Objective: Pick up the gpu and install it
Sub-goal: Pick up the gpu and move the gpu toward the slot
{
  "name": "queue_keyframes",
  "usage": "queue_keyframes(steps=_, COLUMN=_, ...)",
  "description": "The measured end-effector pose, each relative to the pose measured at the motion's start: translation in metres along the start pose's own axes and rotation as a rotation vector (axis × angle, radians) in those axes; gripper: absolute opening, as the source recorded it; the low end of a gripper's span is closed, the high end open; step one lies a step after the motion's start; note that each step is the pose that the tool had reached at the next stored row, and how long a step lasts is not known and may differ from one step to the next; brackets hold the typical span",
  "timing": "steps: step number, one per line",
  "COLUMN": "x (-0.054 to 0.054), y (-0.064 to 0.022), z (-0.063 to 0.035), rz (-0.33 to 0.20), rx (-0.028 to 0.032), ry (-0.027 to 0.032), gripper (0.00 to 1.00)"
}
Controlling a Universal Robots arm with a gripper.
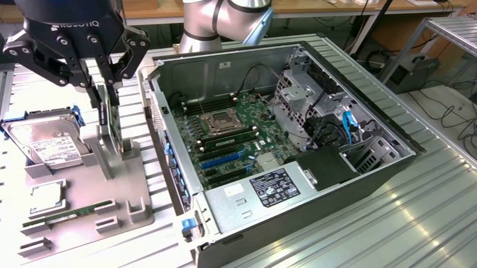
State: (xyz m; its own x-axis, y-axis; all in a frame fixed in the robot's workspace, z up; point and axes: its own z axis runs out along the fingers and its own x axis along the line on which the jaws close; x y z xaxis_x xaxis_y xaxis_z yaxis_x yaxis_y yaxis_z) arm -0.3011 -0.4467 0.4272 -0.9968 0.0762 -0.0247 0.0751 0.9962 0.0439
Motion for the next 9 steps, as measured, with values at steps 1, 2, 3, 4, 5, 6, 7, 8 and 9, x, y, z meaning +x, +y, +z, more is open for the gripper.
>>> queue_keyframes(steps=1, x=0.0000, y=0.0000, z=-0.0001, rz=0.000, rx=0.0001, ry=0.0001, gripper=0.26)
queue_keyframes(steps=2, x=0.0000, y=0.0000, z=-0.0001, rz=0.000, rx=0.0001, ry=0.0002, gripper=0.26)
queue_keyframes(steps=3, x=0.0000, y=0.0000, z=-0.0001, rz=0.000, rx=0.0001, ry=0.0002, gripper=0.26)
queue_keyframes(steps=4, x=-0.0002, y=0.0000, z=-0.0001, rz=0.000, rx=0.0002, ry=0.0002, gripper=0.26)
queue_keyframes(steps=5, x=-0.0006, y=0.0001, z=-0.0001, rz=0.000, rx=0.0002, ry=0.0002, gripper=0.26)
queue_keyframes(steps=6, x=-0.0010, y=0.0001, z=-0.0001, rz=0.000, rx=0.0002, ry=0.0002, gripper=0.26)
queue_keyframes(steps=7, x=-0.0016, y=0.0001, z=0.0000, rz=0.000, rx=0.0001, ry=0.0001, gripper=0.26)
queue_keyframes(steps=8, x=-0.0021, y=0.0002, z=0.0000, rz=0.000, rx=0.0001, ry=0.0002, gripper=0.26)
queue_keyframes(steps=9, x=-0.0024, y=0.0002, z=0.0000, rz=0.000, rx=0.0001, ry=0.0002, gripper=0.26)
